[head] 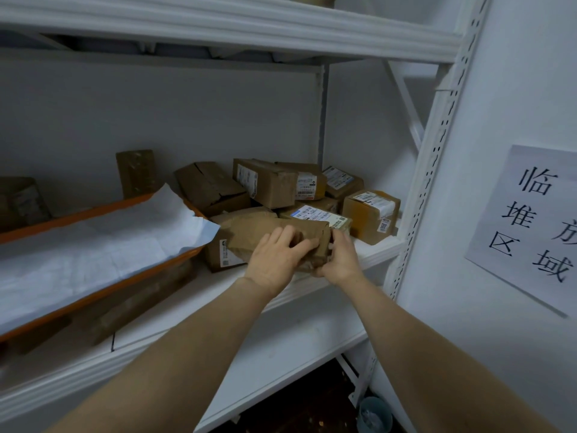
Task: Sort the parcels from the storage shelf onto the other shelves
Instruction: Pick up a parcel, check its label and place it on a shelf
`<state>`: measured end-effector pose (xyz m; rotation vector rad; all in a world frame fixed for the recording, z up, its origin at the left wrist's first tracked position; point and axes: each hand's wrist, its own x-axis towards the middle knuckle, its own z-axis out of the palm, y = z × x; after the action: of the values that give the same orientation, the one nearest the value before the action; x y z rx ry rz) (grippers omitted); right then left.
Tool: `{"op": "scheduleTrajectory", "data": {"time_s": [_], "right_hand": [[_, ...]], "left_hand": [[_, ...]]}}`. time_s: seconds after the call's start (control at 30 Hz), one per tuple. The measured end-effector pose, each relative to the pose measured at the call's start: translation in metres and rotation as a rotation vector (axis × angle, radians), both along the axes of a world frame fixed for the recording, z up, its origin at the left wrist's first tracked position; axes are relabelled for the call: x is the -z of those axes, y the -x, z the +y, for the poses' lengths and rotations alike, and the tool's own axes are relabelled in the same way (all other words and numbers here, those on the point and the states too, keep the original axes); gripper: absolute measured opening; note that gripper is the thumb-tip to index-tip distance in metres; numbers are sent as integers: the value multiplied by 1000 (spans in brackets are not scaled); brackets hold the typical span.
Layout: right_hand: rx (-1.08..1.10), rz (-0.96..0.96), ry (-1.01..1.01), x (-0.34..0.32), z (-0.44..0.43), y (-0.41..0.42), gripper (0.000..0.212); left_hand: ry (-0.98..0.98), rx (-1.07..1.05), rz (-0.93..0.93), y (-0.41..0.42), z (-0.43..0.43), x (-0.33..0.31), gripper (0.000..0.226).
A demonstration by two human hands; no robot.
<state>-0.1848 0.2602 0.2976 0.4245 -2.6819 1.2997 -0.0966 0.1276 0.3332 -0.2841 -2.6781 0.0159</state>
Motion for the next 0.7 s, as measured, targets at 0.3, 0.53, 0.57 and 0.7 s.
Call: {"op": "scheduleTrajectory", "data": {"time_s": [0.3,0.53,0.57,0.7], "right_hand": [[15,-15,60,-1,1,4,88],[141,61,172,-37,24,4,81],[138,43,236,-42,25,4,83],[65,19,401,-61,29,0,88]], "left_hand": [[-35,48,34,10,-1,-6,56],[-41,-91,25,19,3,-53,103],[-27,-90,10,21,3,-61,106],[67,-85,-21,31,7,-92,104]]}}
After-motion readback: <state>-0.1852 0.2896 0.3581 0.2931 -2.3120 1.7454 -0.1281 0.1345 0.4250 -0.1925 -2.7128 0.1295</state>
